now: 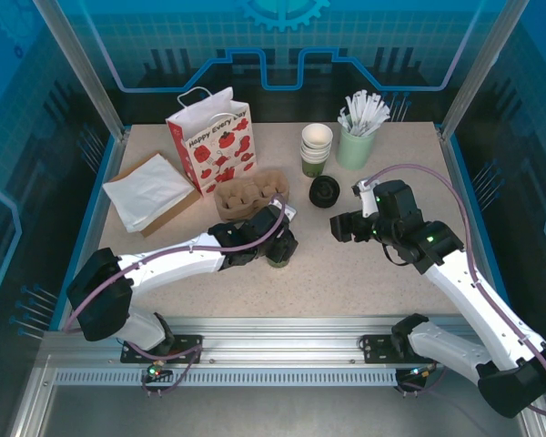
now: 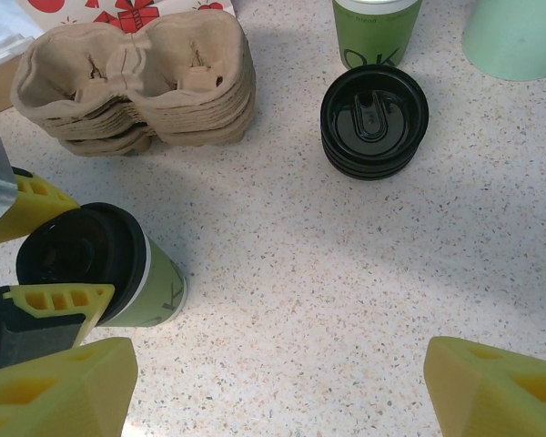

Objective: Pack the takeout coffee

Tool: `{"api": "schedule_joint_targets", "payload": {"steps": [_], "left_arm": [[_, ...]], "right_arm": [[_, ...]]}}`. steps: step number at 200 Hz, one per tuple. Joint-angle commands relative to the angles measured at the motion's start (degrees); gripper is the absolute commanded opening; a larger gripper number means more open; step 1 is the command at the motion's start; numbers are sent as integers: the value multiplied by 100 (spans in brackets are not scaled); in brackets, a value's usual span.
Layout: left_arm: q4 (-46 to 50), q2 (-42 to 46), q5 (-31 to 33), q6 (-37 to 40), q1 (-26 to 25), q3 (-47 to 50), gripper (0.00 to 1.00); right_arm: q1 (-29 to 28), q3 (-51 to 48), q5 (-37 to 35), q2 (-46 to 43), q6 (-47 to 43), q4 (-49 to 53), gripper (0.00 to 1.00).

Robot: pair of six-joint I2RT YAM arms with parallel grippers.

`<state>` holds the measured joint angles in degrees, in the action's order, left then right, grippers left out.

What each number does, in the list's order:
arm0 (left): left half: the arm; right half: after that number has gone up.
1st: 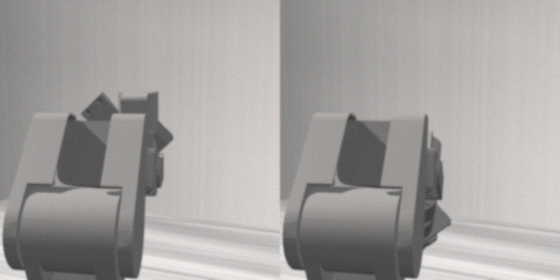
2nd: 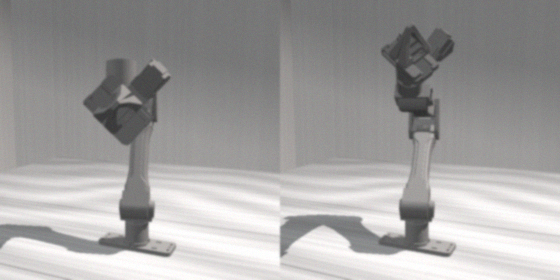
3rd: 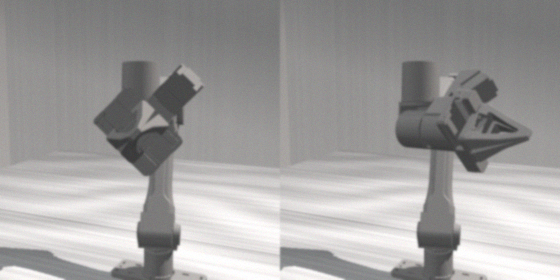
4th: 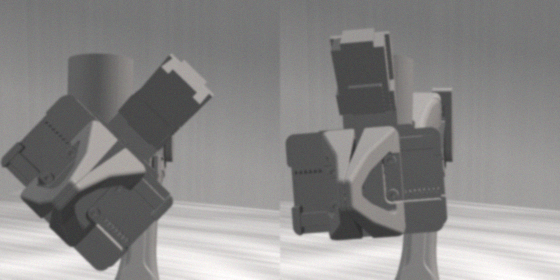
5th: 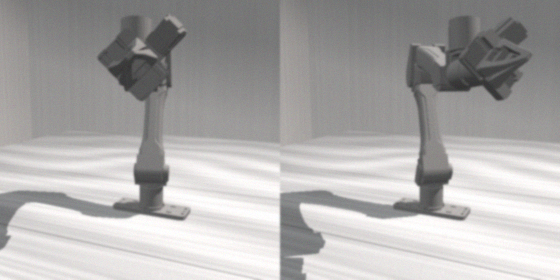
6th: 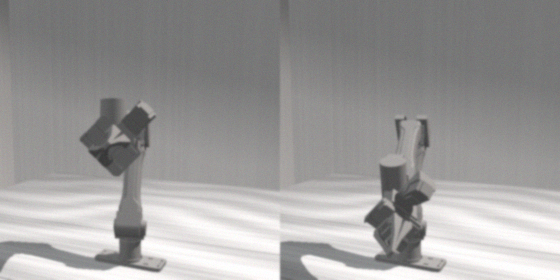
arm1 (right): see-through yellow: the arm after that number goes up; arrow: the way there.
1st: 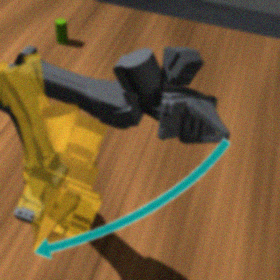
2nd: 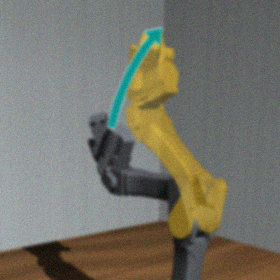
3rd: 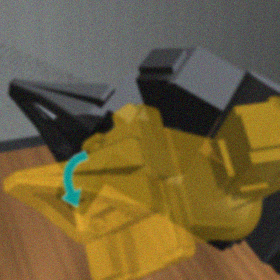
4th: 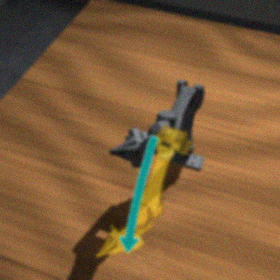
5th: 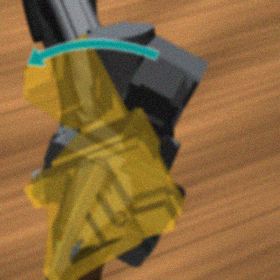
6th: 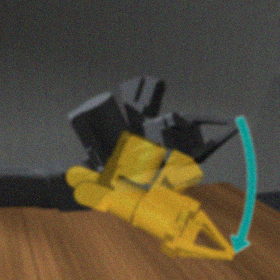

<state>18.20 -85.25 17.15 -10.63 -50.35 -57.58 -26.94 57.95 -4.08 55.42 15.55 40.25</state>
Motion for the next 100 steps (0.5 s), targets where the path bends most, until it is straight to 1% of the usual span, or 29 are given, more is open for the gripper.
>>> {"api": "schedule_joint_targets", "payload": {"steps": [1, 27, 53, 100], "left_arm": [[736, -249, -518, -293, 43, 316, 59], [1048, -357, -598, -461, 34, 390, 57], [1076, -446, -717, -653, -31, 577, 56], [1092, -828, -517, -881, -296, 913, 53]], "right_arm": [[64, -70, 28, -33, -50, -17, 84], [60, -110, 70, -23, -26, -69, 84], [48, -139, 87, -18, -13, -79, 84], [35, -183, 126, -12, 8, -79, 84]]}}
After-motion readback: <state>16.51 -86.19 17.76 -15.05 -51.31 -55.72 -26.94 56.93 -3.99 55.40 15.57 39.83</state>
